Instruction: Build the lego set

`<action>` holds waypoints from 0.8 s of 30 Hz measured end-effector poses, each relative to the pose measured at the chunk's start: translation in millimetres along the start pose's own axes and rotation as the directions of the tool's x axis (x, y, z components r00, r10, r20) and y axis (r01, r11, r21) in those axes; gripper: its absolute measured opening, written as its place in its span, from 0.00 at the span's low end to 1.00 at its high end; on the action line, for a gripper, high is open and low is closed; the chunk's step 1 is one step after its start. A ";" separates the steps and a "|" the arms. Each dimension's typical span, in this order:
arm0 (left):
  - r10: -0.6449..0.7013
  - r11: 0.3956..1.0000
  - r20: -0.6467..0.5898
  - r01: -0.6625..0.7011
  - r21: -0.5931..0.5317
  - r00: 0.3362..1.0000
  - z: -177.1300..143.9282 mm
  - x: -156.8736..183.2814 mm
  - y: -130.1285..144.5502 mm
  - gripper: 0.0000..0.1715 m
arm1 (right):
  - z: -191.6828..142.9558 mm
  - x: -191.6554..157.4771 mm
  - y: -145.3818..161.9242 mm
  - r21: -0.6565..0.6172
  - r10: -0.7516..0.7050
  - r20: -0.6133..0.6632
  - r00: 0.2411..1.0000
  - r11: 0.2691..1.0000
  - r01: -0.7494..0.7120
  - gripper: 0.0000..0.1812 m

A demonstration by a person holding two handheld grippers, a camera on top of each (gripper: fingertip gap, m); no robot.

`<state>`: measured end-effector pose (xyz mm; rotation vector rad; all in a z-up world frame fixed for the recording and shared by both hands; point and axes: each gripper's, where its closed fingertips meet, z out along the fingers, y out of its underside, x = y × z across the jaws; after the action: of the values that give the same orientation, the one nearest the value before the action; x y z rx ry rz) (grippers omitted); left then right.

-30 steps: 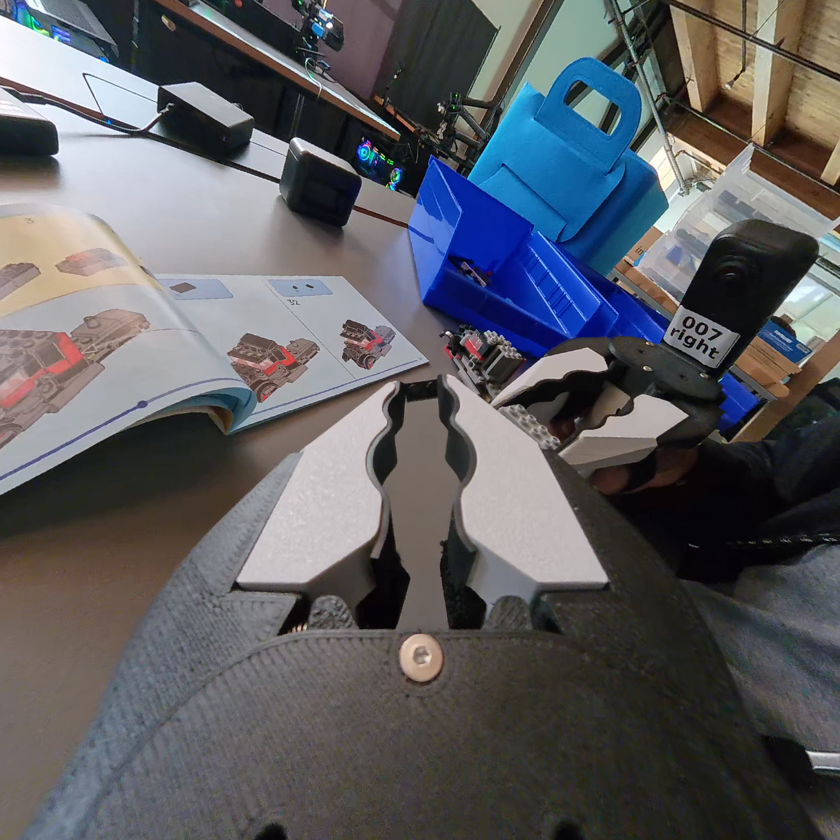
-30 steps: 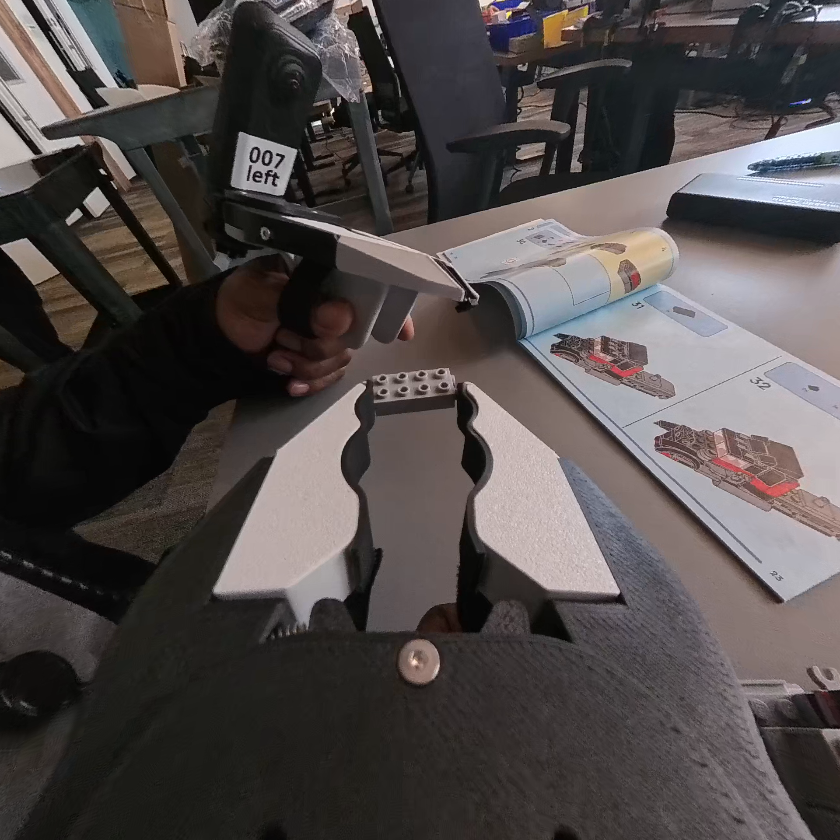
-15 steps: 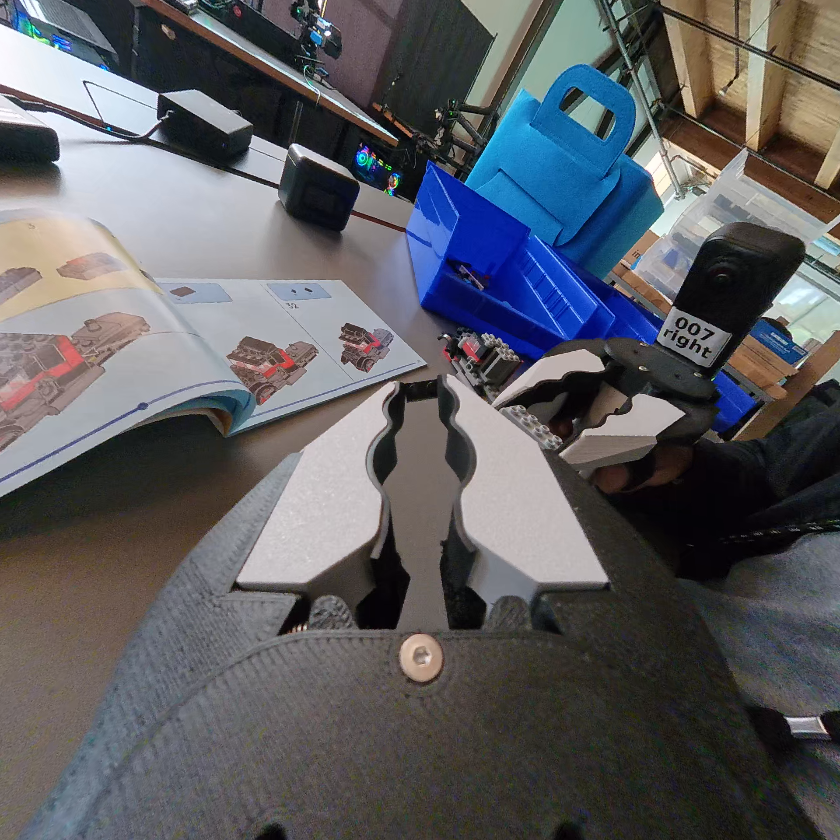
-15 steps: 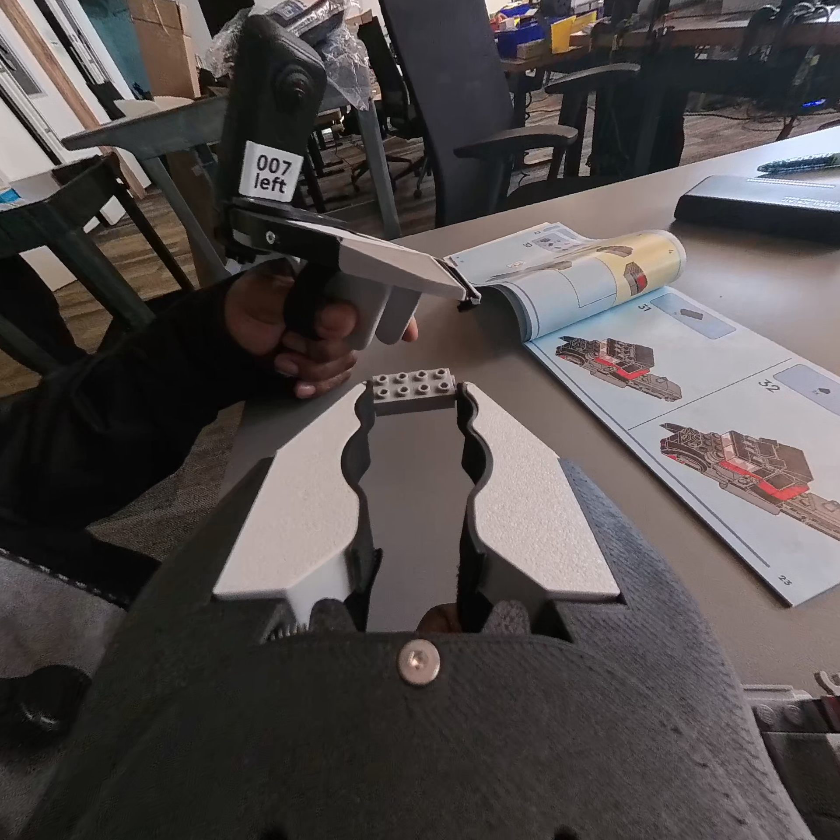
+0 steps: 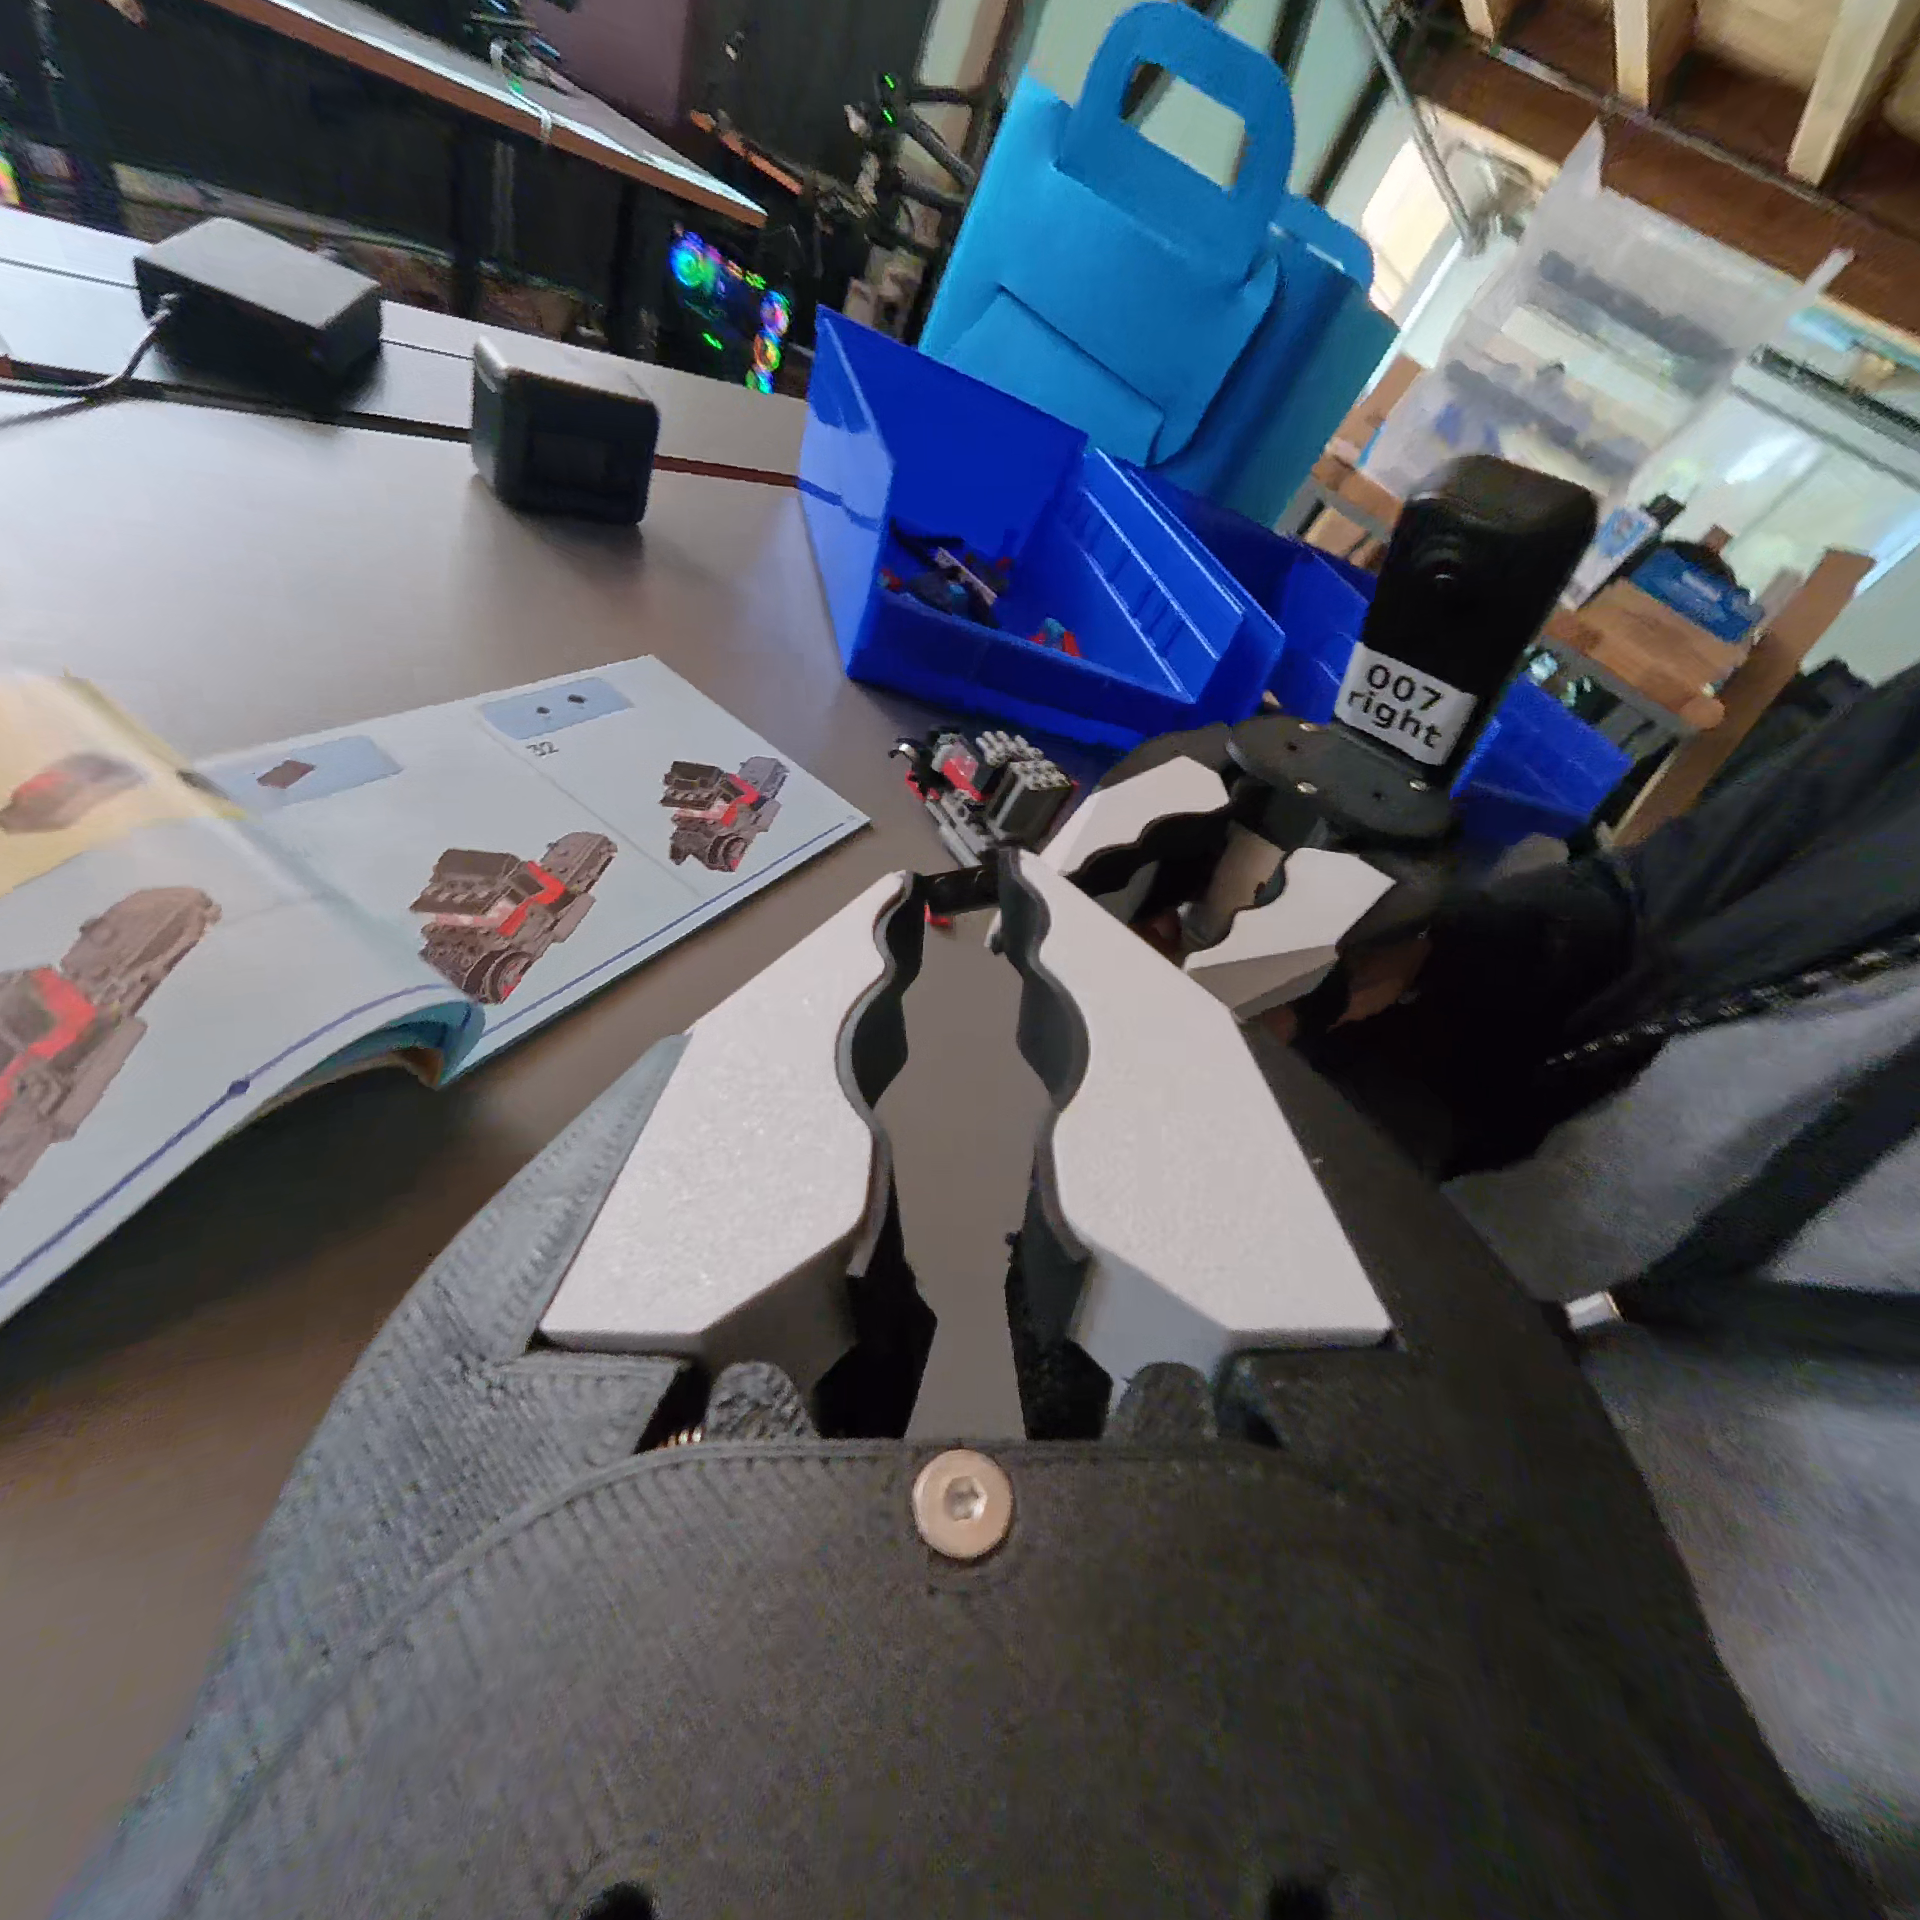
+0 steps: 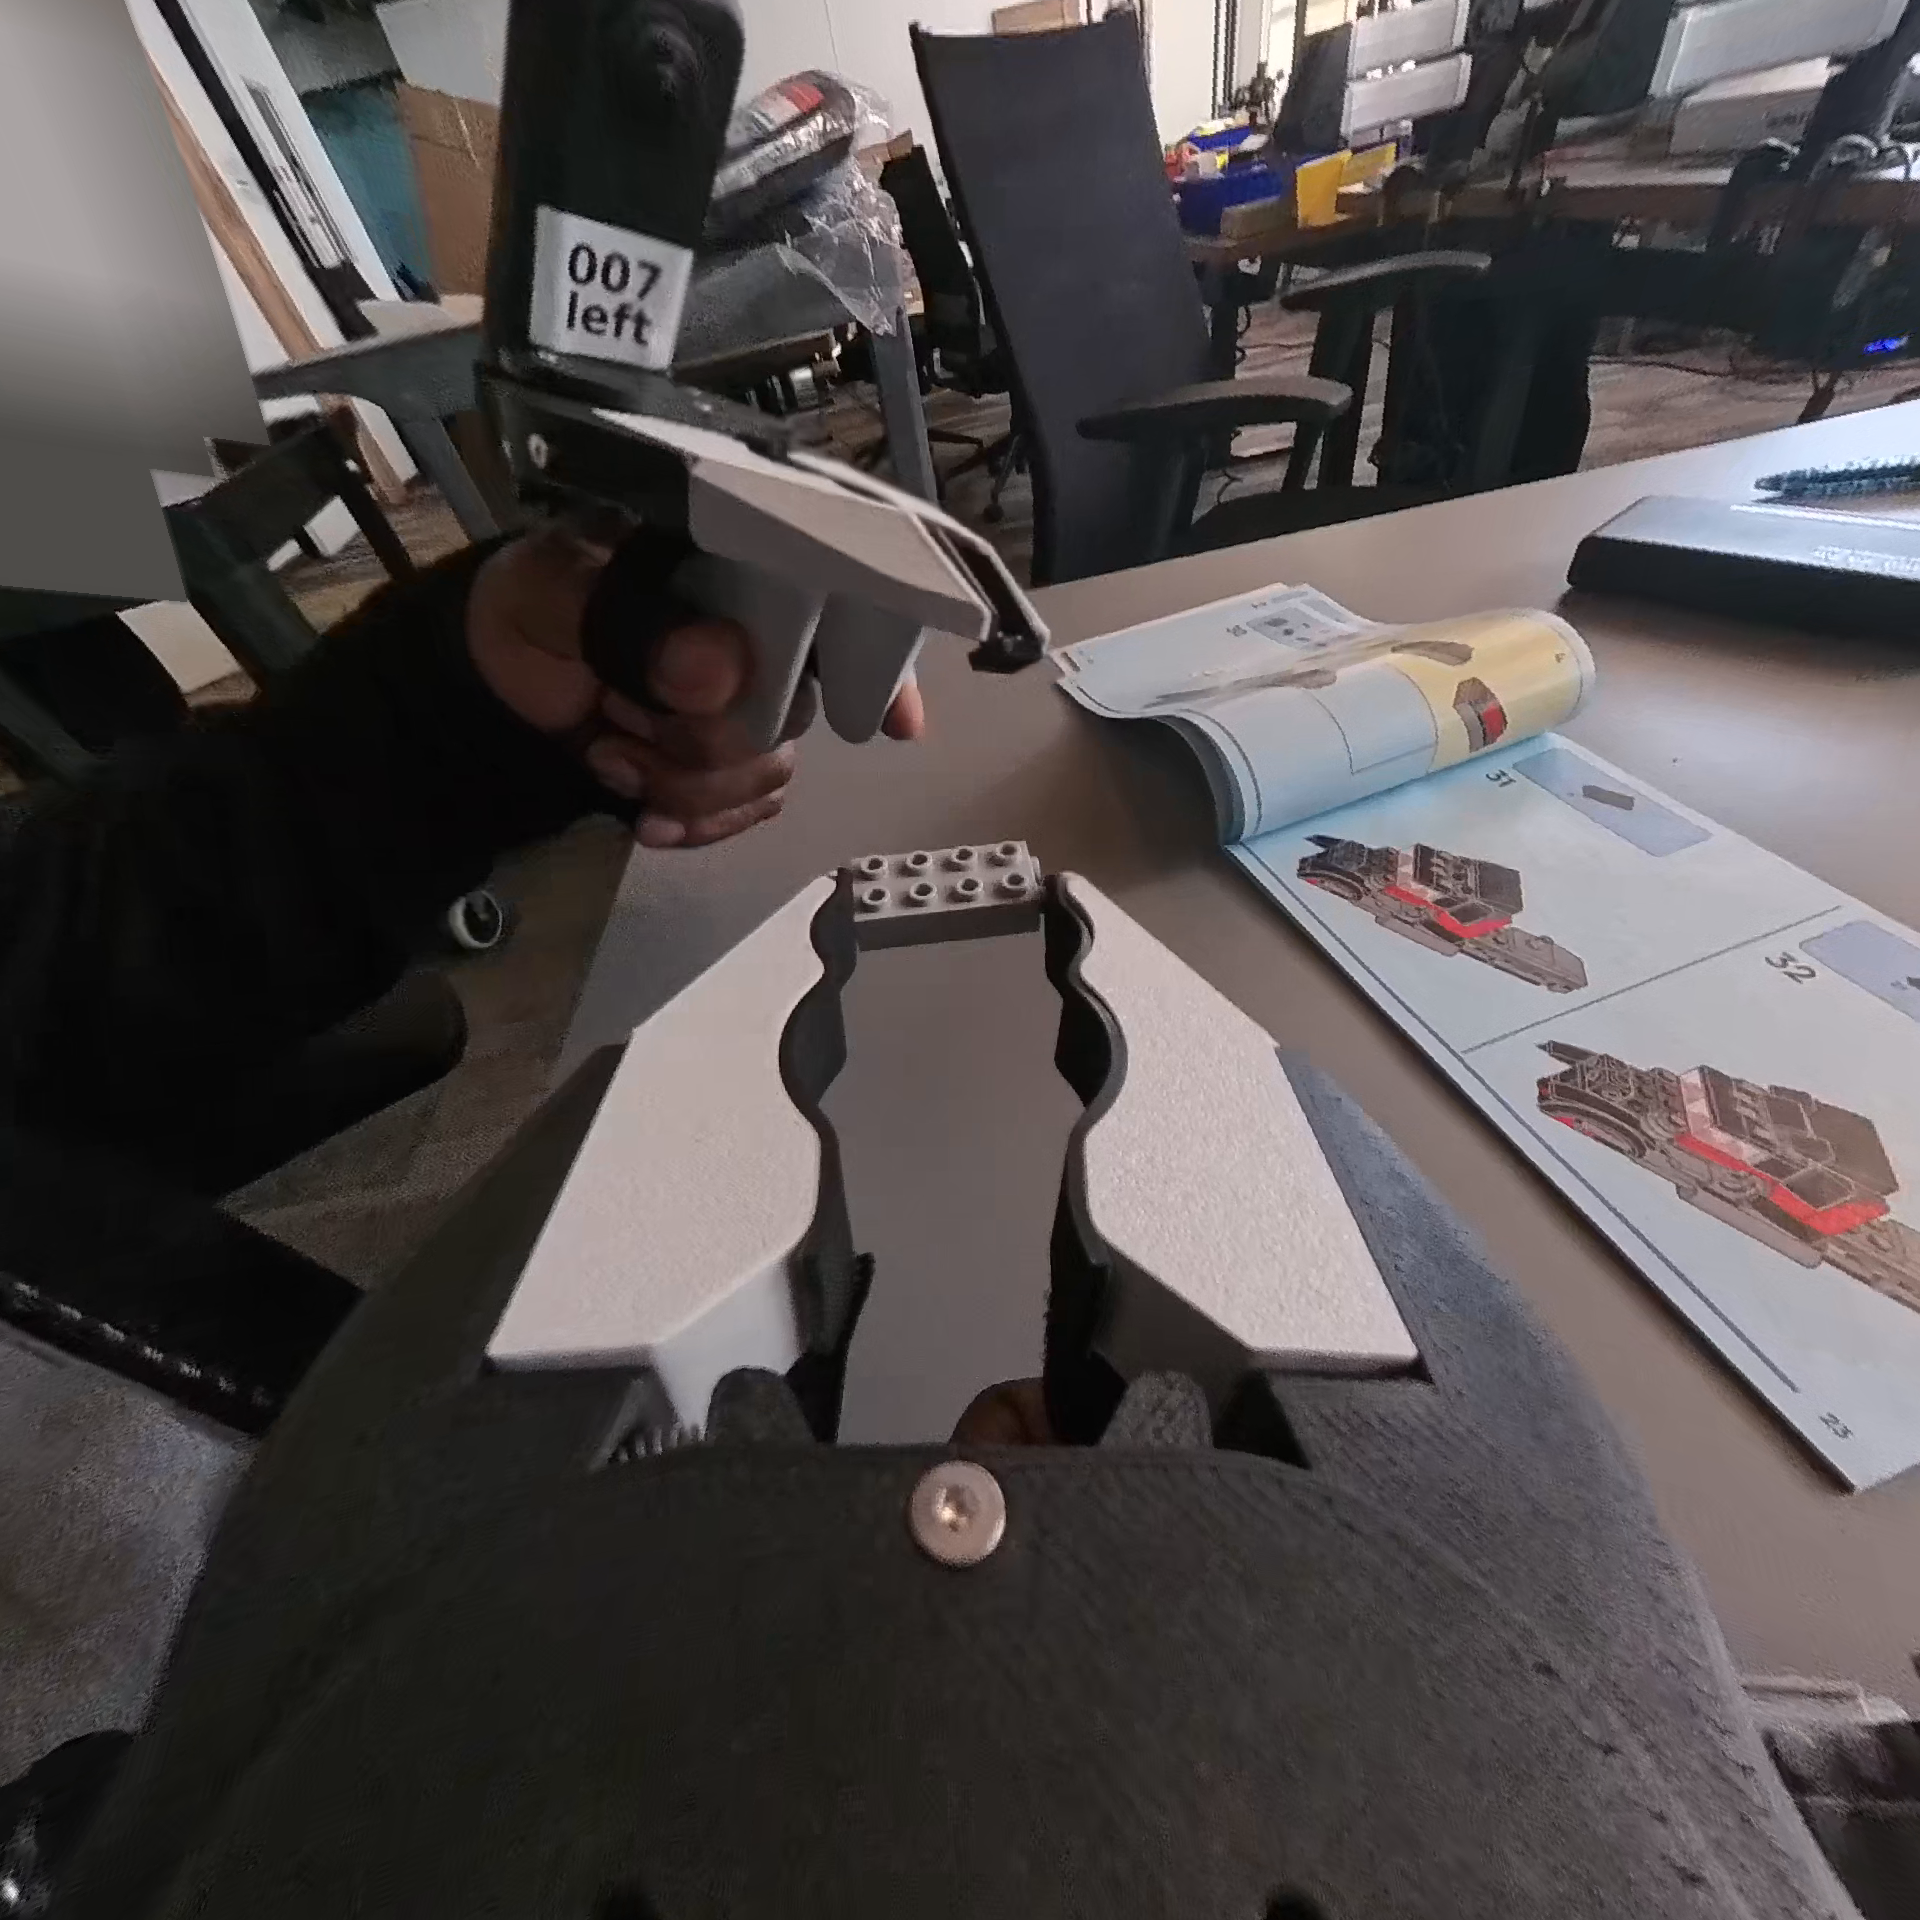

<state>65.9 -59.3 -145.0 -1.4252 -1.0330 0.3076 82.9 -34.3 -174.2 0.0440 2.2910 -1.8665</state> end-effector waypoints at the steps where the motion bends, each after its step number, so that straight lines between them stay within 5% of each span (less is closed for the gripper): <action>1: 0.020 0.999 -0.013 -0.021 -0.027 1.000 -0.3 4.7 -2.1 0.09 | -0.6 -1.8 -1.6 0.012 -0.008 0.008 1.000 1.000 0.008 0.21; 14: 0.163 0.880 -0.225 -0.244 -0.407 0.961 24.0 36.0 13.5 0.09 | -6.1 -7.0 -9.2 0.075 -0.018 0.041 0.999 0.997 0.015 0.20; 24: 0.209 0.804 -0.346 -0.362 -0.472 0.915 22.5 32.6 24.6 0.09 | -4.5 -5.6 -6.0 0.047 -0.010 0.047 0.999 0.999 0.008 0.20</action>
<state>77.3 -16.0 -158.2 -2.0726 -0.6839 0.0269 86.9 -30.6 -166.6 -0.0039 2.2204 -1.9049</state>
